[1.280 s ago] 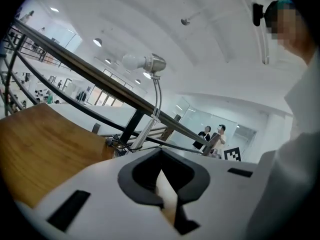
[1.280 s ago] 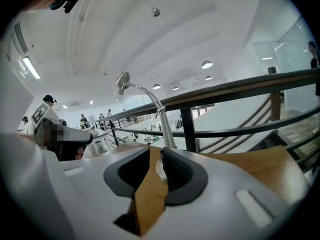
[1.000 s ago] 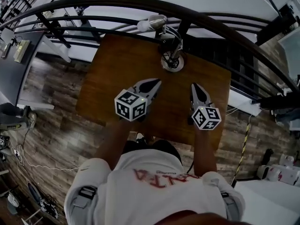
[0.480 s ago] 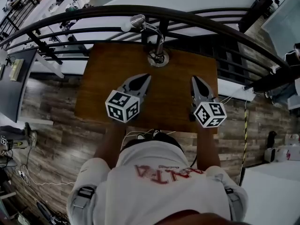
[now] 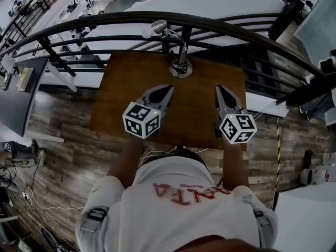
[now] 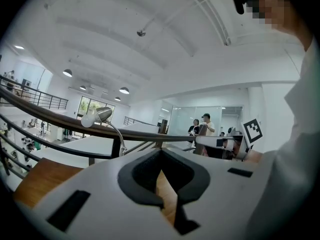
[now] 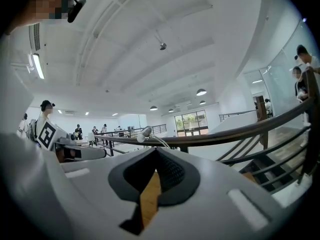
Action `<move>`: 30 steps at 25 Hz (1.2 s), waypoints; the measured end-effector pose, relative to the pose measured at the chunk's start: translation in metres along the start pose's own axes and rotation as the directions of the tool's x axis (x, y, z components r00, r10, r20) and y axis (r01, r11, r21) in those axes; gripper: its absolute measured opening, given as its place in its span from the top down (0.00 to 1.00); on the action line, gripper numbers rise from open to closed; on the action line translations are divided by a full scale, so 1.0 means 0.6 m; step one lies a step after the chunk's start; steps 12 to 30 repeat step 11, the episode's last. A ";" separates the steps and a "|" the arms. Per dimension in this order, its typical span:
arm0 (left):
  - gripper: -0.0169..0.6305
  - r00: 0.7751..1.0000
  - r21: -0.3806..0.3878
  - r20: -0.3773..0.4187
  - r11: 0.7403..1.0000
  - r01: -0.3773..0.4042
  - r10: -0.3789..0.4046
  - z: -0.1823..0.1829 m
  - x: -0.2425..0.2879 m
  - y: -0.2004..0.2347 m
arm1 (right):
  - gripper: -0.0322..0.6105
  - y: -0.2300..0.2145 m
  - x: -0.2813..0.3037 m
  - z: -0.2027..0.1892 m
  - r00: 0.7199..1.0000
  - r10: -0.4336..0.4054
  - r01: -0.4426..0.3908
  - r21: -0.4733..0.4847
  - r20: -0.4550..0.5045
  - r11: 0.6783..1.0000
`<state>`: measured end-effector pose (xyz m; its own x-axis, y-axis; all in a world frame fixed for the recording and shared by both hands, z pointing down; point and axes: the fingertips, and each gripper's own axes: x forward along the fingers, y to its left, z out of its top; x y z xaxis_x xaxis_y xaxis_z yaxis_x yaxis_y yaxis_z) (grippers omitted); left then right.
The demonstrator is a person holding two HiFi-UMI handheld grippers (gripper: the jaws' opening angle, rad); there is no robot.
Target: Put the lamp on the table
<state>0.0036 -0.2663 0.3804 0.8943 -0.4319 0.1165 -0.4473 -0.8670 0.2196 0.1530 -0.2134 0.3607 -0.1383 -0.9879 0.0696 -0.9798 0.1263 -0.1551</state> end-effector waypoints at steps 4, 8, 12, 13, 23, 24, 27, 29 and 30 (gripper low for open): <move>0.96 1.000 0.001 0.007 1.000 0.011 -0.011 0.007 -0.002 0.002 | 0.95 0.011 0.012 -0.015 0.999 0.030 -0.030 -0.012 -0.029 0.999; 0.96 1.000 0.005 0.008 1.000 0.018 -0.018 0.007 -0.007 -0.002 | 0.95 0.041 0.018 -0.032 0.995 0.072 -0.075 -0.038 -0.066 0.996; 0.96 1.000 0.019 0.006 1.000 0.020 -0.021 0.009 -0.013 -0.007 | 0.95 0.054 0.015 -0.039 0.993 0.086 -0.090 -0.039 -0.083 0.995; 0.96 1.000 0.019 0.006 1.000 0.020 -0.021 0.009 -0.013 -0.007 | 0.95 0.054 0.015 -0.039 0.993 0.086 -0.090 -0.039 -0.083 0.995; 0.96 1.000 0.019 0.006 1.000 0.020 -0.021 0.009 -0.013 -0.007 | 0.95 0.054 0.015 -0.039 0.993 0.086 -0.090 -0.039 -0.083 0.995; 0.96 1.000 0.019 0.006 1.000 0.020 -0.021 0.009 -0.013 -0.007 | 0.95 0.054 0.015 -0.039 0.993 0.086 -0.090 -0.039 -0.083 0.995; 0.96 1.000 0.019 0.006 1.000 0.020 -0.021 0.009 -0.013 -0.007 | 0.95 0.054 0.015 -0.039 0.993 0.086 -0.090 -0.039 -0.083 0.995; 0.96 1.000 0.019 0.006 1.000 0.020 -0.021 0.009 -0.013 -0.007 | 0.95 0.054 0.015 -0.039 0.993 0.086 -0.090 -0.039 -0.083 0.995; 0.96 1.000 0.019 0.006 1.000 0.020 -0.021 0.009 -0.013 -0.007 | 0.95 0.054 0.015 -0.039 0.993 0.086 -0.090 -0.039 -0.083 0.995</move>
